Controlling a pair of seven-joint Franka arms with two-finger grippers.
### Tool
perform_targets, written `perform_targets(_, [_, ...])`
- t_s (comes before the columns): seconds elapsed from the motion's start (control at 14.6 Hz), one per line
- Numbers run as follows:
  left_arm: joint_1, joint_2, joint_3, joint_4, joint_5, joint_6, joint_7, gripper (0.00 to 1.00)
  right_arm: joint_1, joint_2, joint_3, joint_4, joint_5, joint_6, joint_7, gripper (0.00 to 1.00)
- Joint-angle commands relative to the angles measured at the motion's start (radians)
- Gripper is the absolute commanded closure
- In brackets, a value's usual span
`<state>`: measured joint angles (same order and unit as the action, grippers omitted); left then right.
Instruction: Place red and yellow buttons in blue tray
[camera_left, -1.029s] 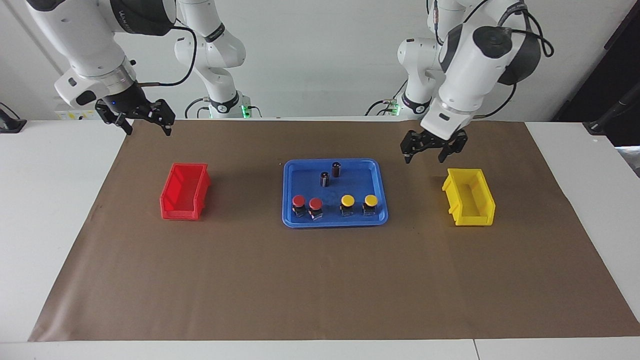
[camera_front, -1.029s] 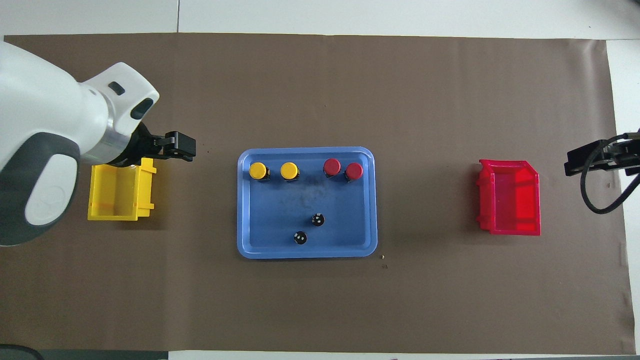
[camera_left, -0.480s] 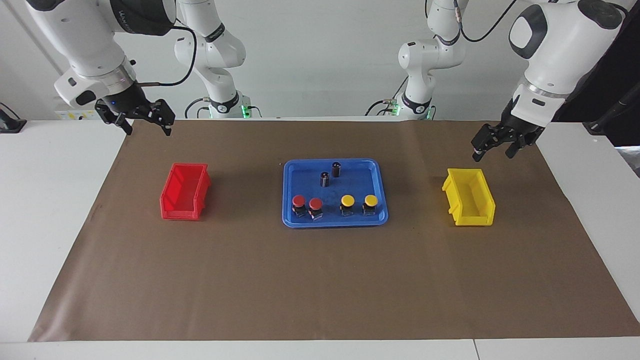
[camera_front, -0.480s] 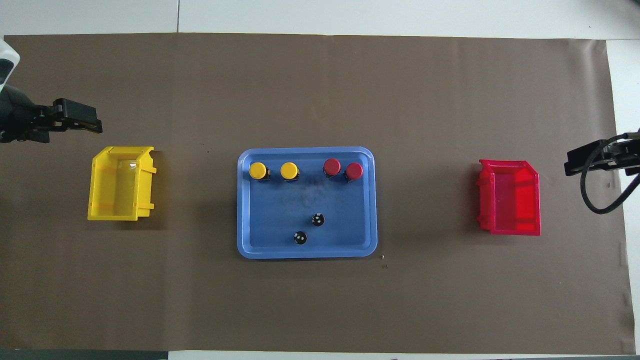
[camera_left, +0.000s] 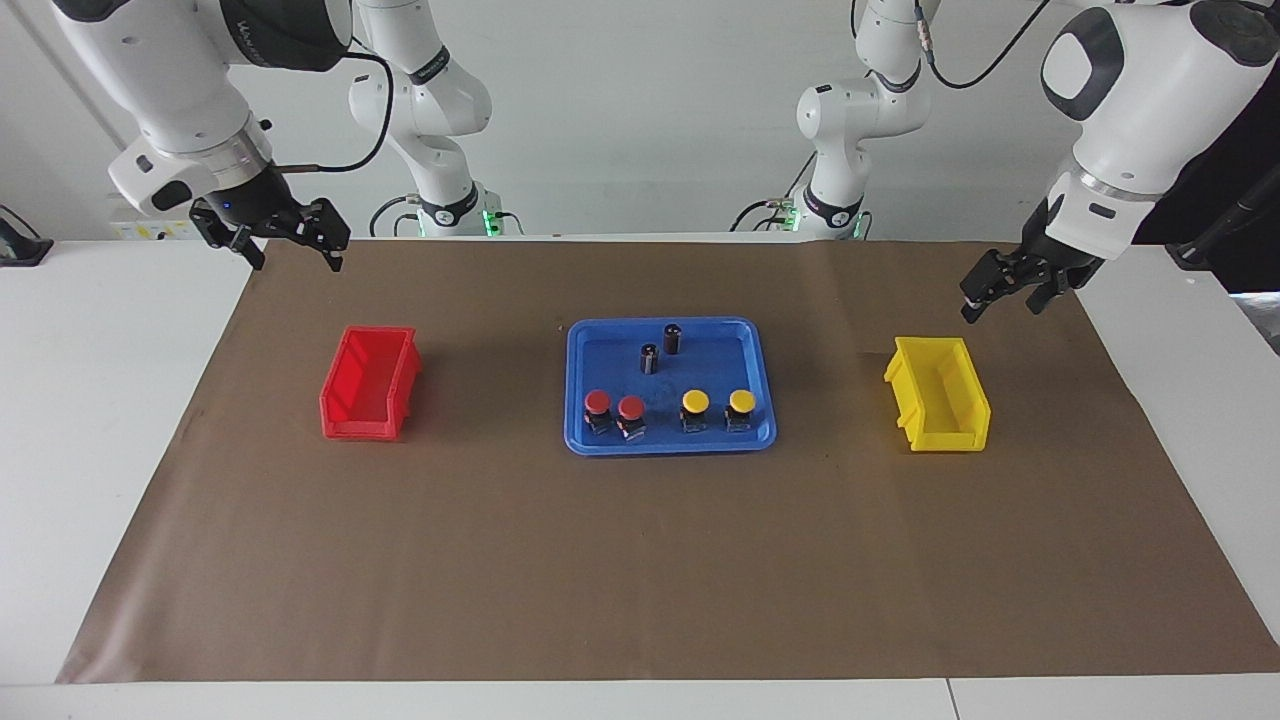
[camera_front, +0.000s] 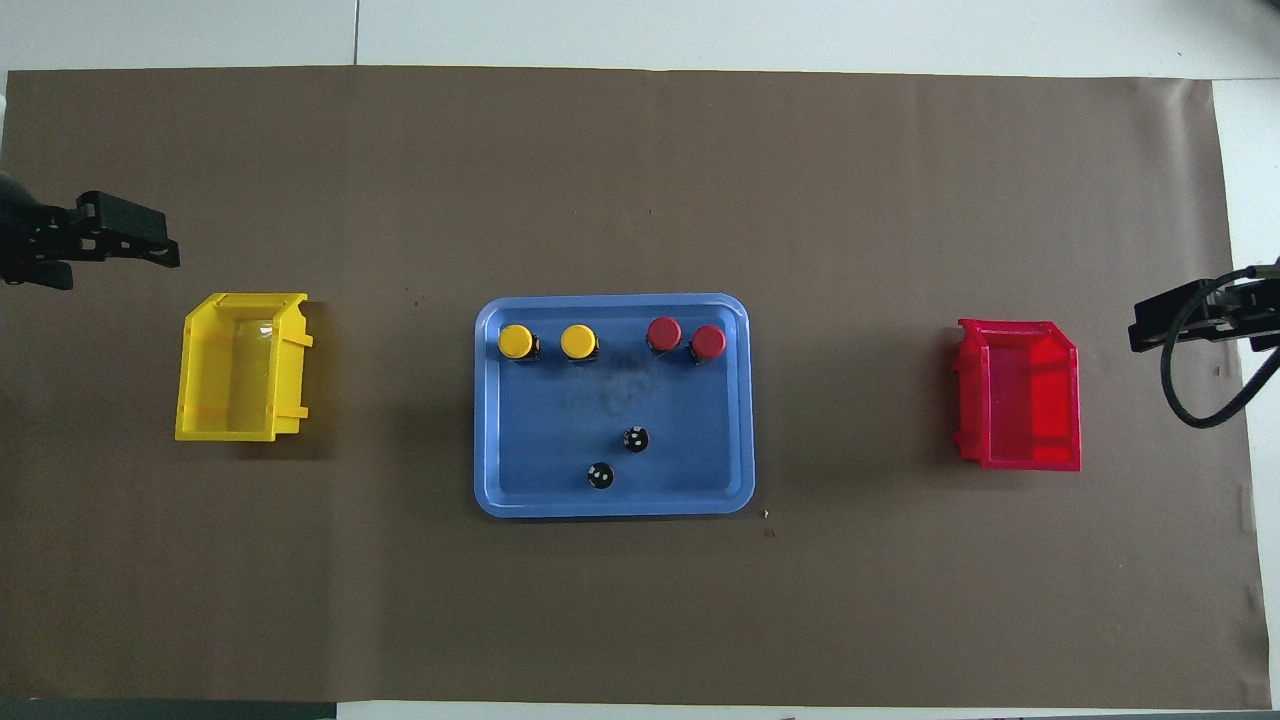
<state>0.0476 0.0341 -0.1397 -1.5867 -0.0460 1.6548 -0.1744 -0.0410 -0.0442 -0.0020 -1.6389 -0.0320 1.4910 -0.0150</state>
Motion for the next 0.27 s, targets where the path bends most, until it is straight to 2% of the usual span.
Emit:
perform_targets(0.0, [-0.005, 0.015, -0.009, 0.030, 0.029, -0.023, 0.010, 0.01, -0.003, -0.013, 0.000, -0.009, 0.011, 0.009, -0.020, 0.00])
perform_targets(0.21, [-0.002, 0.015, -0.009, 0.030, 0.032, -0.033, 0.042, 0.01, -0.003, -0.013, 0.000, -0.009, 0.011, 0.009, -0.020, 0.00])
